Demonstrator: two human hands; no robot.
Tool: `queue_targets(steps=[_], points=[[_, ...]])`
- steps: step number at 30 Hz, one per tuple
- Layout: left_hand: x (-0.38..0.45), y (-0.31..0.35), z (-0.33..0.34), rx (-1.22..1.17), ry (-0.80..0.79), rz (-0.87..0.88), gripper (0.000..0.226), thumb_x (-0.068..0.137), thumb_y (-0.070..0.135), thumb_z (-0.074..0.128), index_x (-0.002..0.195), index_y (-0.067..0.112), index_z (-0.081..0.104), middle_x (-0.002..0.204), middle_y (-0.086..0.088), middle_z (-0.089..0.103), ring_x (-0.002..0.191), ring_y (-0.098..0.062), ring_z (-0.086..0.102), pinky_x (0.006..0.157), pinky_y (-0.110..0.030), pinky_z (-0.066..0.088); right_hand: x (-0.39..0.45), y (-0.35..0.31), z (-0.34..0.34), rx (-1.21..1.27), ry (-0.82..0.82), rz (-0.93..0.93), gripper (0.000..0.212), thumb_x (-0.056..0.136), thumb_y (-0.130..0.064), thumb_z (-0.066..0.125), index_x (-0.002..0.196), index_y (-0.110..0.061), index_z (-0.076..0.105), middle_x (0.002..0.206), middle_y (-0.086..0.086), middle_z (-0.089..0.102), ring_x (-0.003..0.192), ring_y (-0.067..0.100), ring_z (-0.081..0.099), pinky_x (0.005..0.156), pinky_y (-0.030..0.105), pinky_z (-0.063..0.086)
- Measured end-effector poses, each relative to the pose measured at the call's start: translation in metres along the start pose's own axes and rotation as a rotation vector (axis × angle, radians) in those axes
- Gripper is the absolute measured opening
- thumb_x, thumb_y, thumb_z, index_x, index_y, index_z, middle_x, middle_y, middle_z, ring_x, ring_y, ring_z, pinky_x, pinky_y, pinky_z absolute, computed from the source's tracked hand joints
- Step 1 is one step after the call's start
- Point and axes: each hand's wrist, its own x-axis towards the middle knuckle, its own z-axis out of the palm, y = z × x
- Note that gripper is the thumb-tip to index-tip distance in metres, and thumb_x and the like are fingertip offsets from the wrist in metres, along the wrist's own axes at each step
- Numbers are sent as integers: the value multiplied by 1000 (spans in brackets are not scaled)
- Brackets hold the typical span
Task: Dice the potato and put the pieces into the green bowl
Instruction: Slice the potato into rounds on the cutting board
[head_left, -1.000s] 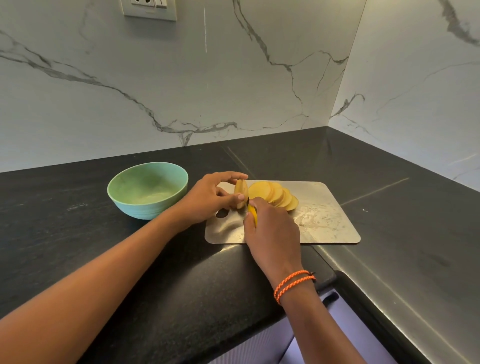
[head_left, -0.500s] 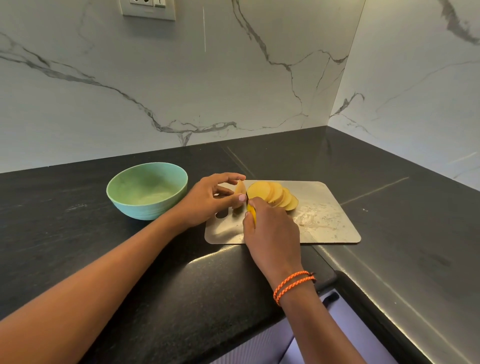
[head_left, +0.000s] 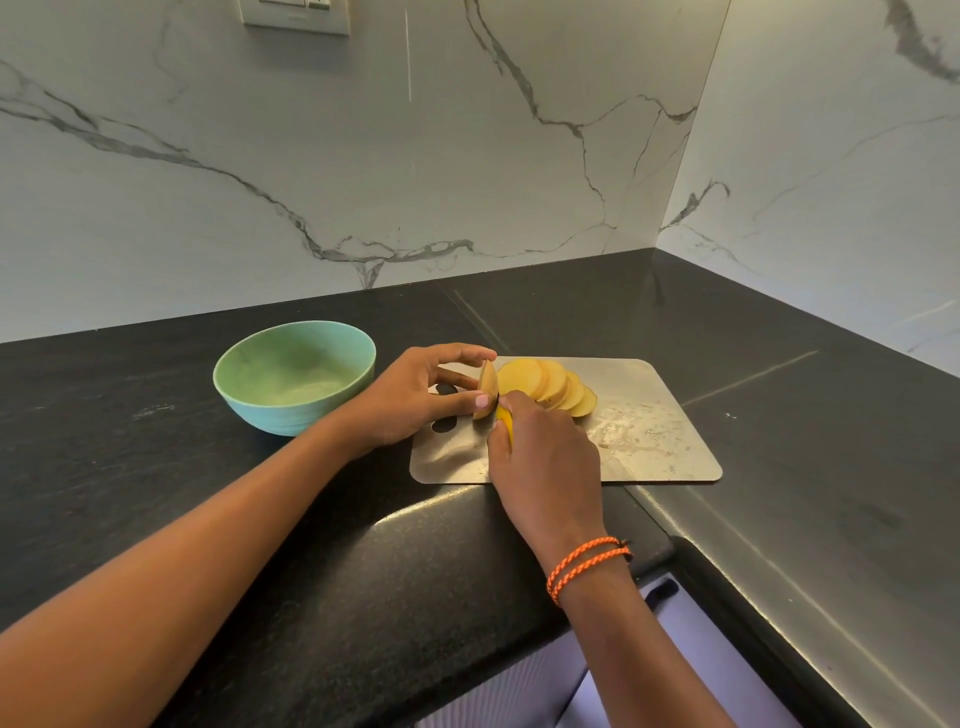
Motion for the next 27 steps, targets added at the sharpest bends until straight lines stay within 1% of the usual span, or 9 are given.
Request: queue_targets(steps=[2,5,8,10,13,15,18,23,27], points=[[0,-4,1,2,65,11,54,89,26,85,139,26,65,128,4,72,118,-12,70,99,-37,59,0,-1,-1,2,3,-3,29,106,-35,49,133,-27,56,104,-3,71,93,18,67,68,27,45],[2,-14,1,-13,178,17,59,83,27,89,136,21,64,126,0,73,116,-15,72,105,-45,57,-1,-3,-2,22,53,3,32,106,-34,50,137,-26,54,102,-3,72,90,17,68,71,29,52],[3,-17,3,13,224,0,72,75,41,89,138,22,59,128,3,70,117,-13,70,104,-44,58,-3,-5,-2,44,91,-16,37,107,-32,48,142,-24,51,98,-3,72,86,15,67,69,29,52],[4,-17,4,33,235,-1,74,74,46,88,138,22,58,129,5,69,117,-12,70,104,-43,58,-4,-7,-2,48,97,-38,38,106,-31,48,144,-23,50,96,-3,71,82,14,65,66,27,49],[4,-18,5,48,232,15,60,82,36,87,135,23,61,128,7,70,120,-12,68,108,-41,55,-5,-9,-2,40,127,-58,39,105,-30,51,143,-24,51,91,-3,70,77,14,64,61,25,41],[4,-18,5,68,230,20,57,86,32,86,137,24,61,129,8,69,122,-10,67,110,-40,53,-6,-9,-3,35,133,-59,39,104,-30,52,143,-24,51,91,-2,71,77,14,64,61,25,37],[4,-19,3,23,214,20,58,87,27,86,139,26,60,130,6,70,122,-11,68,110,-41,53,-7,-11,-4,34,93,-75,41,106,-31,49,146,-25,47,94,-2,71,80,15,65,62,27,41],[3,-15,1,29,189,18,51,90,24,84,136,26,63,127,6,71,120,-8,69,109,-39,54,-6,-11,-8,40,32,-91,44,107,-32,46,151,-25,41,99,-4,71,82,12,62,66,23,36],[4,-15,0,30,191,12,51,90,27,83,138,28,64,133,8,69,123,-11,67,110,-41,54,-5,-13,-5,-4,22,-97,41,107,-31,47,147,-24,43,93,-4,69,76,12,60,63,24,39]])
